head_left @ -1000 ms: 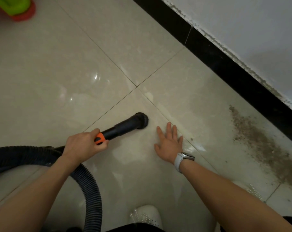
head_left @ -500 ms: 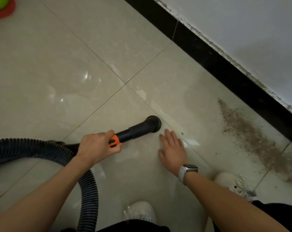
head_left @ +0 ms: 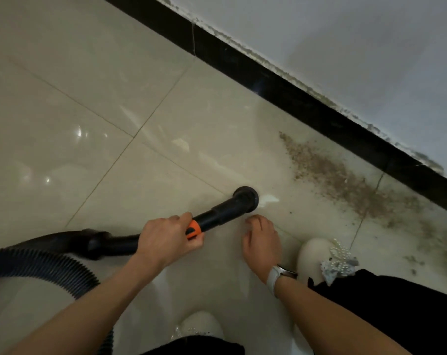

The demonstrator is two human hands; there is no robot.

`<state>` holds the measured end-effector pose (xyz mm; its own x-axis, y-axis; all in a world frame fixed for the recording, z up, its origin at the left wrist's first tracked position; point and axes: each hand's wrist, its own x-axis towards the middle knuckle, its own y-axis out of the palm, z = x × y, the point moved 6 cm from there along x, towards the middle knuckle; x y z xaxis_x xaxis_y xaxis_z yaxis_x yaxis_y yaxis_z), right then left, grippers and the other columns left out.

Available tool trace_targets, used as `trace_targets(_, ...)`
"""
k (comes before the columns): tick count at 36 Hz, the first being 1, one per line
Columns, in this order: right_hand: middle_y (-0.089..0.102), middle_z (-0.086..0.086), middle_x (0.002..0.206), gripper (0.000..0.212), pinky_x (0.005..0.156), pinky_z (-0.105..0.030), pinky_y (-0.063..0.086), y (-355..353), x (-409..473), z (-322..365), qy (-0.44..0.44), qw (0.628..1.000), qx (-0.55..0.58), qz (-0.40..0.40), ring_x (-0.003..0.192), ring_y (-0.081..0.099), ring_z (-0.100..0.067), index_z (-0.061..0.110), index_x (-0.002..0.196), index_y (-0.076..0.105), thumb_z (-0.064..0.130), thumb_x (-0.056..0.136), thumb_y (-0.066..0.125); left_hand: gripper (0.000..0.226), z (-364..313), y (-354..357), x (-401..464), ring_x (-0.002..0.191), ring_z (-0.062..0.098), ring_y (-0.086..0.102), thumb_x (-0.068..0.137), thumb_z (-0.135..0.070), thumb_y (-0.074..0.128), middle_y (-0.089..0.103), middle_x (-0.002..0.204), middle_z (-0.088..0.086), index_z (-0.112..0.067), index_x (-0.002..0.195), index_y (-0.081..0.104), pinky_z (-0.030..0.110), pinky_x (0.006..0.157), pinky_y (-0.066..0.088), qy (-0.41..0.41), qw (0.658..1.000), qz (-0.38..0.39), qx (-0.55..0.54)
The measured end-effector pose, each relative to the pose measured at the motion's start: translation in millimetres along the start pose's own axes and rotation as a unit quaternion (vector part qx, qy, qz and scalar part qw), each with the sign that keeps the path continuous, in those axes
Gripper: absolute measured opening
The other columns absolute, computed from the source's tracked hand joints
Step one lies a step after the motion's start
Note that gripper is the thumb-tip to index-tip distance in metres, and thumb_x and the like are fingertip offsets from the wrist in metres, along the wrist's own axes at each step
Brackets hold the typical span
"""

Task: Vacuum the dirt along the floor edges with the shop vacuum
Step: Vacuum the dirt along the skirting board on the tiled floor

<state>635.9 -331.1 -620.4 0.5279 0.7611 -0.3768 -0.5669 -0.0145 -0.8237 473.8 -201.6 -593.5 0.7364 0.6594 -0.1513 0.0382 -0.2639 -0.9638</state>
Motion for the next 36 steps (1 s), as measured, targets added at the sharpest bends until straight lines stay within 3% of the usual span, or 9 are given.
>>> trace_targets(6, 0.047, -0.013, 0.133, 0.040, 0.096, -0.032, 0.036, -26.4, -10.3, -30.4, 0.113, 0.992, 0.041, 0.035, 0.122, 0.044, -0.029, 0.005, 0.132, 0.048, 0.010, 0.094, 0.041, 0.039, -38.7, 1.1, 30.5, 0.035, 0.022, 0.051, 0.073, -0.057, 0.052, 0.051, 0.045, -0.002, -0.019, 0.067, 0.048, 0.025, 0.039, 0.043, -0.007, 0.999, 0.012, -0.039)
trace_targets(10, 0.056, -0.017, 0.127, 0.033, 0.084, -0.028, 0.038, -38.3, -13.2, -42.9, 0.222, 0.960, 0.161, 0.054, 0.114, 0.053, -0.031, 0.004, 0.129, 0.050, 0.014, 0.100, 0.040, 0.037, -57.5, 0.5, 25.5, 0.062, 0.028, 0.063, 0.082, -0.053, 0.059, 0.065, 0.067, 0.004, -0.019, 0.080, 0.044, 0.030, 0.057, 0.047, -0.019, 0.993, 0.098, -0.067)
trace_targets(12, 0.060, -0.020, 0.121, 0.032, 0.079, -0.027, 0.040, -36.6, -9.8, -42.4, 0.288, 0.926, 0.239, 0.059, 0.105, 0.056, -0.032, 0.002, 0.120, 0.055, 0.020, 0.101, 0.038, 0.036, -65.0, 0.2, 18.3, 0.068, 0.025, 0.064, 0.085, -0.056, 0.055, 0.065, 0.074, 0.002, -0.021, 0.085, 0.044, 0.029, 0.061, 0.045, -0.008, 0.990, 0.126, -0.056)
trace_targets(15, 0.061, -0.023, 0.120, 0.039, 0.087, -0.040, 0.051, -19.4, -2.7, -37.2, 0.376, 0.837, 0.391, 0.068, 0.106, 0.059, -0.036, 0.001, 0.111, 0.057, 0.030, 0.102, 0.033, 0.043, -67.0, 6.4, 8.3, 0.061, 0.023, 0.063, 0.082, -0.062, 0.043, 0.064, 0.068, 0.000, -0.020, 0.087, 0.052, 0.028, 0.058, 0.048, -0.002, 0.992, 0.116, -0.047)
trace_targets(17, 0.063, -0.020, 0.119, 0.044, 0.073, -0.036, 0.054, -9.0, -1.2, -30.8, 0.404, 0.777, 0.476, 0.080, 0.102, 0.064, -0.034, 0.003, 0.120, 0.054, 0.039, 0.100, 0.038, 0.051, -66.6, 11.3, 5.5, 0.047, 0.025, 0.059, 0.071, -0.064, 0.035, 0.060, 0.055, 0.001, -0.018, 0.077, 0.055, 0.027, 0.048, 0.046, 0.007, 0.997, 0.066, -0.046)
trace_targets(20, 0.062, -0.018, 0.118, 0.046, 0.065, -0.035, 0.055, 3.9, -0.3, -26.1, 0.402, 0.722, 0.554, 0.105, 0.098, 0.066, -0.033, 0.007, 0.125, 0.047, 0.041, 0.095, 0.052, 0.043, -71.3, 9.8, 4.1, 0.034, 0.024, 0.051, 0.067, -0.060, 0.043, 0.051, 0.041, -0.001, -0.018, 0.064, 0.050, 0.023, 0.039, 0.037, 0.025, 0.999, 0.008, -0.027)
trace_targets(23, 0.062, -0.015, 0.106, 0.040, 0.075, -0.042, 0.057, 8.2, -2.9, -35.2, 0.422, 0.664, 0.615, 0.057, 0.093, 0.064, -0.032, 0.004, 0.121, 0.048, 0.030, 0.093, 0.059, 0.037, -87.3, 12.2, 3.6, 0.032, 0.022, 0.049, 0.066, -0.055, 0.052, 0.049, 0.040, -0.002, -0.019, 0.062, 0.048, 0.022, 0.037, 0.036, 0.043, 0.999, -0.002, -0.017)
trace_targets(29, 0.060, -0.017, 0.113, 0.046, 0.088, -0.052, 0.053, 8.7, -12.8, -75.9, 0.454, 0.664, 0.591, -0.062, 0.096, 0.062, -0.033, 0.004, 0.129, 0.039, 0.030, 0.094, 0.053, 0.036, -134.6, 26.4, 0.8, 0.041, 0.022, 0.055, 0.074, -0.059, 0.047, 0.055, 0.049, -0.001, -0.024, 0.070, 0.042, 0.027, 0.042, 0.041, 0.060, 0.997, 0.042, -0.029)
trace_targets(36, 0.058, -0.017, 0.123, 0.061, 0.084, -0.051, 0.056, 1.1, 35.4, -25.1, 0.372, 0.724, 0.579, 0.047, 0.103, 0.063, -0.036, 0.004, 0.132, 0.035, 0.046, 0.092, 0.053, 0.038, -93.5, -0.1, 15.4, 0.070, 0.034, 0.064, 0.082, -0.055, 0.059, 0.062, 0.067, 0.005, -0.019, 0.078, 0.044, 0.031, 0.059, 0.039, -0.092, 0.994, 0.053, -0.032)
